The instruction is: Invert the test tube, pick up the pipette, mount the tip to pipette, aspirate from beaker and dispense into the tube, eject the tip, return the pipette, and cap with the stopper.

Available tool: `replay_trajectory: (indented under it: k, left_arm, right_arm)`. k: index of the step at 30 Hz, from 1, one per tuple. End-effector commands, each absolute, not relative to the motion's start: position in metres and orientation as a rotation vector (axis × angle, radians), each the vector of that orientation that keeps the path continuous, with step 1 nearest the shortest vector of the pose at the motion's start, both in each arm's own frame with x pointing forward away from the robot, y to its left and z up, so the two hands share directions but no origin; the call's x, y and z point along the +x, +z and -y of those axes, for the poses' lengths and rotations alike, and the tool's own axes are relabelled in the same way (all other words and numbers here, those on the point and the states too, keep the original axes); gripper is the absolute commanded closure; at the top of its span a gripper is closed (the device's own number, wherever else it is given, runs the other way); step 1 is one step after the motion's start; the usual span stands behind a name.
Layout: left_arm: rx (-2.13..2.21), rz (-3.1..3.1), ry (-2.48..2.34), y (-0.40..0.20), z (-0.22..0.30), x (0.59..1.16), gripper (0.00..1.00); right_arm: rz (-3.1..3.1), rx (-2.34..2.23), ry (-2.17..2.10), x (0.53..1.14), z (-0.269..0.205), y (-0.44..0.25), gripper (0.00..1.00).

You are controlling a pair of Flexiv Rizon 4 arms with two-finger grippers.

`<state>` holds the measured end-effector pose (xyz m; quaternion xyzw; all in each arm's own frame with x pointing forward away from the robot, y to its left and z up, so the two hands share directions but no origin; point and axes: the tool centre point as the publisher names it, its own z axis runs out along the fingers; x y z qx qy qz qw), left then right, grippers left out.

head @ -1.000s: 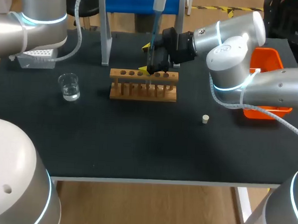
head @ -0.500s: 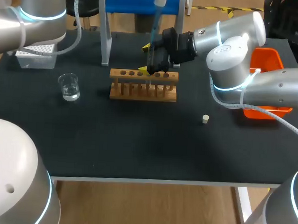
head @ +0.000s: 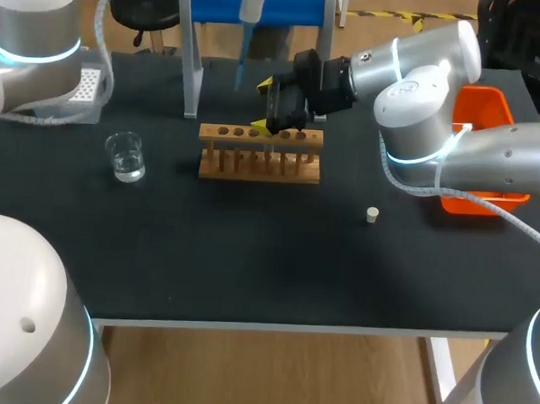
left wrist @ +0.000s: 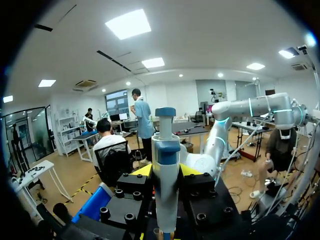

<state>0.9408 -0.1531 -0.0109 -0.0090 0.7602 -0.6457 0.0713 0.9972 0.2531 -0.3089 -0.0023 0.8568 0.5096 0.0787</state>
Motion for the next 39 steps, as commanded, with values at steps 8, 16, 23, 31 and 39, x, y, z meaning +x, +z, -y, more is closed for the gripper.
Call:
replay_trajectory:
  k: [8,16,23,31,39]
  left_arm:
    - [-0.093,-2.255,-1.913,-0.038,0.107,0.902,1.00]
    - [-0.119,-2.231,-1.974,-0.071,0.103,0.887,1.00]
    - [-0.099,-2.227,-2.021,-0.089,0.118,0.877,1.00]
    - [-0.053,-2.250,-2.046,-0.108,0.148,0.866,1.00]
    - [-0.017,-2.216,-2.088,-0.119,0.171,0.859,1.00]
  right_arm:
    - [-2.568,-0.007,1.523,0.997,-0.253,-0.308,0.00]
    - [-2.568,-0.007,1.523,0.997,-0.253,-0.308,0.00]
    - [-2.568,-0.007,1.523,0.997,-0.253,-0.308,0.00]
    - [-2.568,-0.007,1.523,0.997,-0.253,-0.308,0.00]
    - [-2.568,-0.007,1.523,0.997,-0.253,-0.308,0.00]
